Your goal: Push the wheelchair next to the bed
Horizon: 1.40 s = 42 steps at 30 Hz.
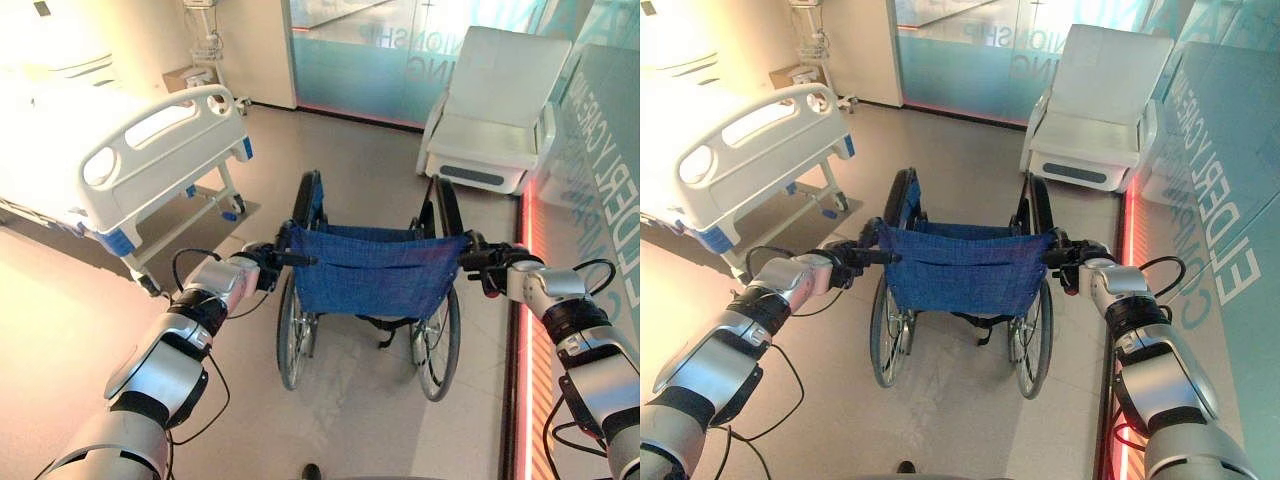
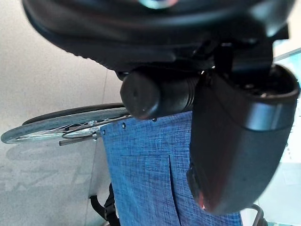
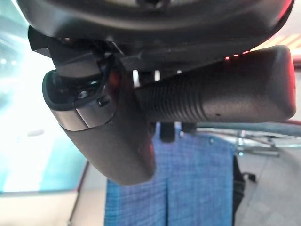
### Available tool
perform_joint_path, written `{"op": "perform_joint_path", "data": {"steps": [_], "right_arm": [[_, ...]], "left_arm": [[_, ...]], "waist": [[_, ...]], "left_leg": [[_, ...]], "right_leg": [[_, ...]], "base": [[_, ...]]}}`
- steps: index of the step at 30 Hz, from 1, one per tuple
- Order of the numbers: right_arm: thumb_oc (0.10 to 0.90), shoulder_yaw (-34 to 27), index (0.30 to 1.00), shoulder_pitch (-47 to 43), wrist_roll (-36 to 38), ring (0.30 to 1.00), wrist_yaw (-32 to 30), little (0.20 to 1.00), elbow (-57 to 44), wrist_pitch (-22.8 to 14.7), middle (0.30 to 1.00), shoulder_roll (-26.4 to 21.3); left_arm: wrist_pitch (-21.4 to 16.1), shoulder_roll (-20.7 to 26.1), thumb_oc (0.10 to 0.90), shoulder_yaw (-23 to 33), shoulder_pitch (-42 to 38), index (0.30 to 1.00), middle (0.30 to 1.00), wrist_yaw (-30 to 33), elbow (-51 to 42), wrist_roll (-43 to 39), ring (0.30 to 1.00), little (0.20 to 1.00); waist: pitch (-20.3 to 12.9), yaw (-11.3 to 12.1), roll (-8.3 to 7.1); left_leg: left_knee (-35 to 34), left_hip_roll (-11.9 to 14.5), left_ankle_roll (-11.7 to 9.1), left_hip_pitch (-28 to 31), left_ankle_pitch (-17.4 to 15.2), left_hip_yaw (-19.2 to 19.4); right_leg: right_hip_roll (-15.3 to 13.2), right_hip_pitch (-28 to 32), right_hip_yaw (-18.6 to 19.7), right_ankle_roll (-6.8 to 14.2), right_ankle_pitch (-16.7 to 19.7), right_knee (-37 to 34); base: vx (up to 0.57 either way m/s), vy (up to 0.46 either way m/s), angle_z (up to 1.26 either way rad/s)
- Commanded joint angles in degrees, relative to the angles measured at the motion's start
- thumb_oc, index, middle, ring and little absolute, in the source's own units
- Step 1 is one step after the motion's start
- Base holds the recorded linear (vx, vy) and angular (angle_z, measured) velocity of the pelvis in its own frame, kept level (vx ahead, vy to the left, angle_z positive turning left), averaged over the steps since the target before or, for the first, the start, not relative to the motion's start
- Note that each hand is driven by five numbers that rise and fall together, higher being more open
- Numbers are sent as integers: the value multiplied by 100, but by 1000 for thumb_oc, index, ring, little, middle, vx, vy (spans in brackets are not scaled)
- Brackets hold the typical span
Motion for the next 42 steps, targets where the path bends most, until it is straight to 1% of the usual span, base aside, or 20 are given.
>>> {"op": "perform_joint_path", "data": {"steps": [1,6,7,8,9,10,11,12,14,15,17,19,20,22,26,31,32,38,42], "right_arm": [[400,192,300,-543,324,300,718,300,-438,-484,300,577],[400,205,300,-528,293,300,791,300,-430,-475,300,605],[400,220,300,-520,302,300,786,300,-468,-458,300,611],[400,229,300,-516,309,300,790,300,-492,-445,300,613],[400,239,300,-509,319,300,794,300,-509,-443,300,615],[400,241,300,-495,309,300,812,300,-518,-442,300,612],[400,244,300,-479,316,300,811,300,-535,-450,300,615],[400,247,300,-472,323,300,803,300,-545,-456,300,620],[400,220,300,-387,338,300,813,300,-654,-459,300,608],[400,212,300,-371,335,300,815,300,-663,-467,300,611],[400,180,300,-282,348,300,817,300,-756,-480,300,607],[400,165,300,-236,341,300,807,300,-795,-495,300,614],[400,138,300,-197,335,300,826,300,-838,-491,300,597],[400,118,300,-177,340,300,820,300,-870,-490,300,600],[400,101,300,-144,342,300,821,300,-900,-508,300,628],[400,100,300,-181,350,300,787,300,-908,-476,300,645],[400,112,300,-190,339,300,780,300,-906,-476,300,661],[400,150,300,-241,314,300,788,300,-916,-442,300,649],[400,151,300,-328,337,300,768,300,-903,-405,300,614]], "left_arm": [[-605,10,800,-28,-630,900,900,66,206,160,900,900],[-559,-42,800,-9,-634,900,900,116,238,50,900,900],[-632,-52,701,0,-629,752,752,157,241,-15,752,752],[-700,-59,573,7,-619,559,559,208,235,-75,559,559],[-846,-64,469,23,-607,404,404,275,224,-177,404,404],[-1019,-67,400,59,-593,300,300,328,209,-230,300,300],[-1231,-75,400,100,-589,300,300,446,178,-324,300,300],[-1332,-78,400,114,-592,300,300,513,161,-368,300,300],[-1690,-78,400,240,-528,300,300,708,20,-457,300,300],[-1714,-87,400,256,-518,300,300,733,0,-450,300,300],[-1964,-121,400,369,-435,300,300,853,-148,-479,300,300],[-2046,-145,400,421,-402,300,300,898,-216,-455,300,300],[-2221,-170,400,490,-356,300,300,947,-291,-428,300,300],[-2317,-206,400,550,-336,300,300,1003,-362,-436,300,300],[-2309,-282,400,618,-301,300,300,1050,-456,-375,300,300],[-2167,-288,400,589,-324,300,300,950,-514,-256,300,300],[-2070,-292,400,570,-330,300,300,875,-525,-139,300,300],[-1825,-216,400,428,-424,300,300,548,-541,-72,300,300],[-1691,-153,400,342,-513,300,300,442,-535,-195,300,300]], "waist": [[-172,200,27],[-148,181,8],[-141,172,-4],[-137,165,-9],[-134,162,-15],[-130,162,-24],[-122,160,-32],[-118,157,-34],[-111,158,-47],[-110,160,-49],[-96,171,-65],[-84,175,-70],[-67,183,-78],[-53,193,-89],[-31,204,-106],[-30,200,-100],[-36,198,-96],[-51,197,-72],[-42,204,-53]], "left_leg": [[20,-256,-152,270,-634,220],[20,-248,-142,266,-630,264],[20,-248,-138,268,-634,270],[20,-249,-137,267,-636,273],[20,-251,-135,265,-638,273],[20,-255,-131,261,-641,265],[20,-259,-128,260,-644,260],[20,-260,-127,259,-644,260],[20,-264,-121,253,-649,243],[20,-266,-118,253,-650,239],[20,-270,-109,248,-651,232],[20,-271,-102,249,-653,232],[20,-273,-90,255,-653,234],[20,-281,-75,266,-657,236],[58,-299,-39,296,-691,255],[145,-319,-6,323,-751,327],[190,-334,11,320,-777,343],[412,-409,88,282,-908,374],[527,-453,131,256,-963,380]], "right_leg": [[35,-346,59,1,245,193],[38,-369,96,5,259,204],[39,-379,112,6,262,211],[39,-382,121,7,264,211],[38,-387,134,8,264,213],[38,-392,148,9,265,217],[38,-399,165,8,269,222],[39,-402,172,8,271,225],[37,-416,202,10,267,241],[37,-419,207,9,266,246],[29,-434,217,9,255,275],[23,-441,213,8,250,292],[12,-451,204,5,239,324],[-2,-465,198,6,225,363],[-29,-463,187,10,202,426],[-76,-449,185,25,179,483],[-93,-447,189,32,178,501],[-196,-486,229,82,155,642],[-277,-532,243,133,136,789]], "base": [[39,-1,-3],[36,-4,-2],[29,-6,-4],[35,-5,-6],[34,-4,-7],[41,-5,-8],[37,-5,-6],[41,-4,-5],[39,-3,-10],[31,-3,-9],[22,1,-4],[15,8,-5],[15,15,-6],[18,17,-6],[21,21,-5],[21,42,-2],[13,37,0],[11,62,-1],[12,87,-2]]}}
